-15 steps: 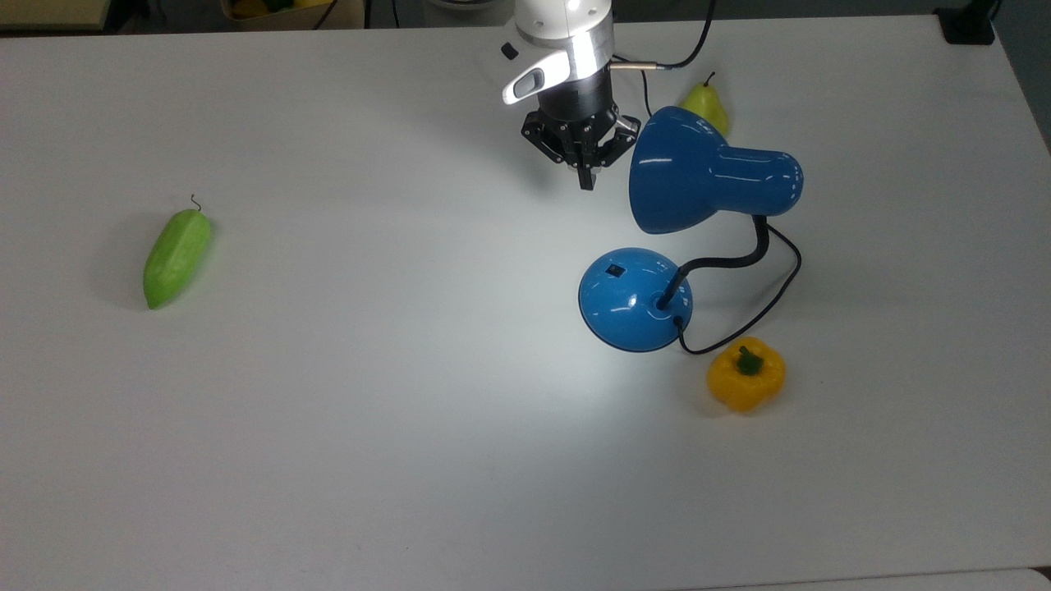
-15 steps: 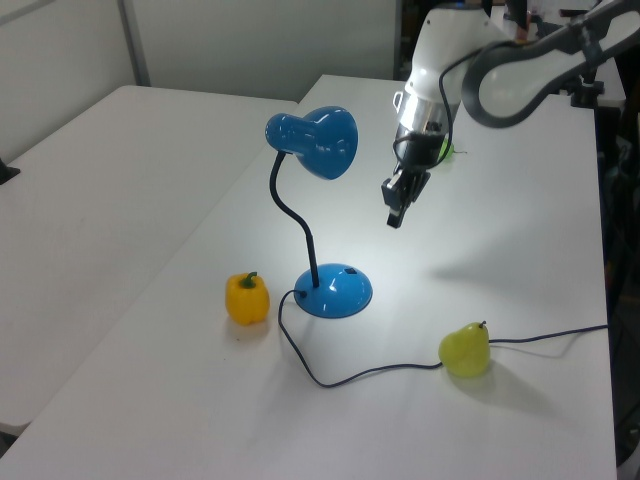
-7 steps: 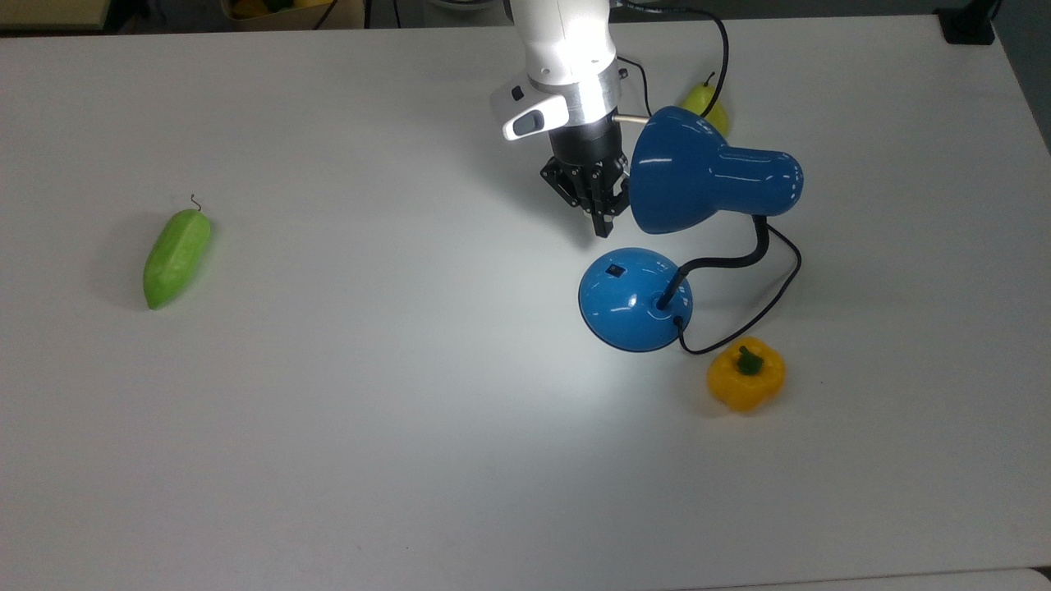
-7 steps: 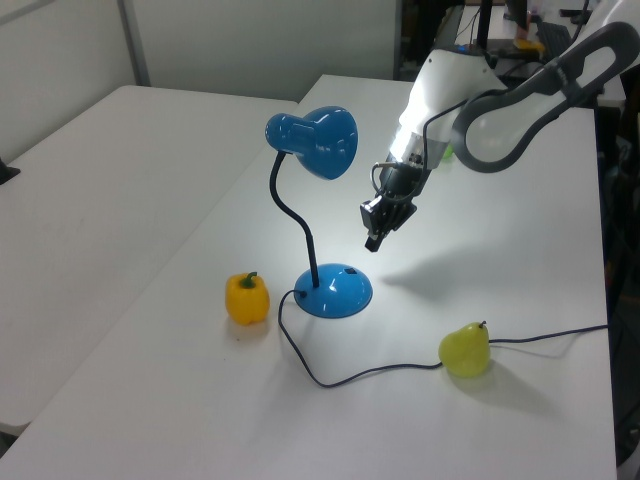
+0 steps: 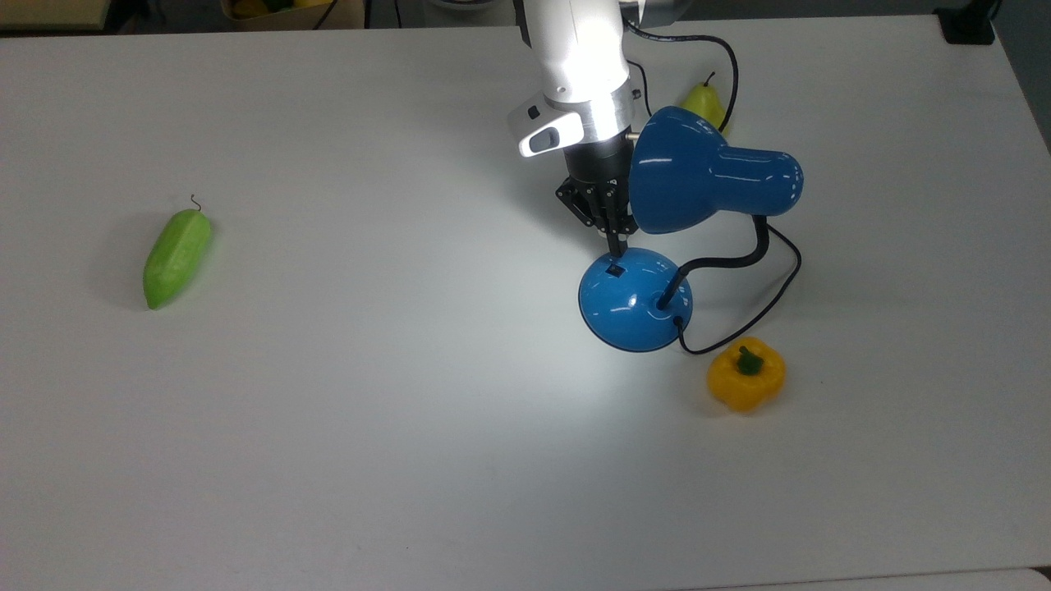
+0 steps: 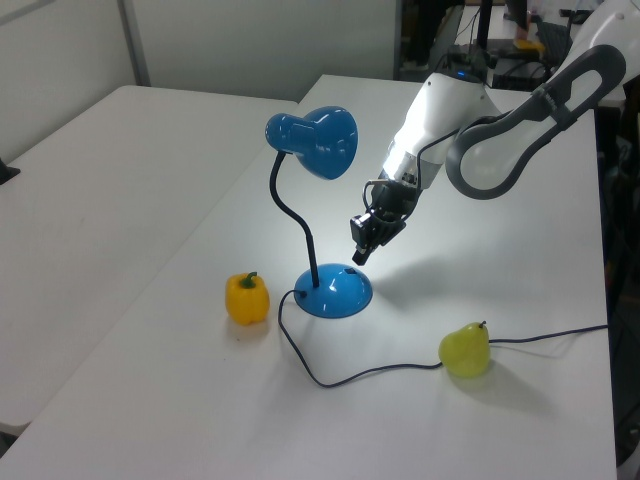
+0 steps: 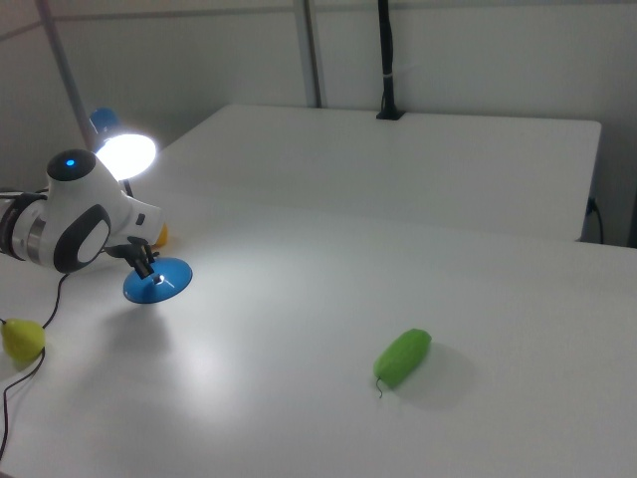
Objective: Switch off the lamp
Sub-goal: 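Lower the gripper onto the switch on the blue lamp base, then press down on the lamp base switch with the gripper fingers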
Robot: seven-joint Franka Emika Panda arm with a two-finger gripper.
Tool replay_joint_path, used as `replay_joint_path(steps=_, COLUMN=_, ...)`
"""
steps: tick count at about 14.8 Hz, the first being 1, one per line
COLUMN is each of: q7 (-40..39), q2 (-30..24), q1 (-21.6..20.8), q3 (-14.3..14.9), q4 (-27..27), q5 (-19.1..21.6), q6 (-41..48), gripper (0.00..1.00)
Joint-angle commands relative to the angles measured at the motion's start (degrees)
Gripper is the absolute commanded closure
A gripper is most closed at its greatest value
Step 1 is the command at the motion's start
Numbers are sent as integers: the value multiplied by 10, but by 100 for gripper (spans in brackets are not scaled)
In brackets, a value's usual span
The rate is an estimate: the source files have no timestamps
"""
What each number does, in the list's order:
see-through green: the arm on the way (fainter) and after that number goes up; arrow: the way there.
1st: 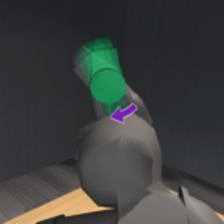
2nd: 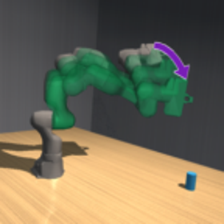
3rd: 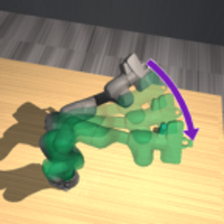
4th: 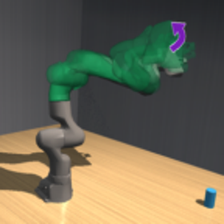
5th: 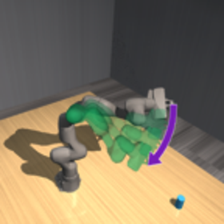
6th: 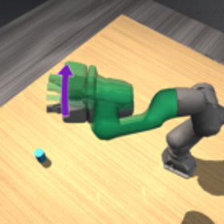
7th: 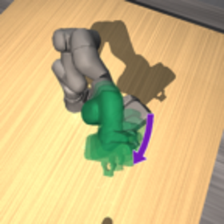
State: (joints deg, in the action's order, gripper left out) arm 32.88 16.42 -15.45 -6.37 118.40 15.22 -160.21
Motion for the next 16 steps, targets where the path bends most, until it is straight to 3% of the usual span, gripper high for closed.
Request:
replay_joint_path(steps=1, q7=9, q2=9, q1=-3, q3=-15, q4=-10, q5=13, q6=-17, gripper=100)
replay_joint_path(steps=16, q7=6, q2=48, q1=9, q3=-15, q4=-43, q5=23, q6=-22, gripper=100)
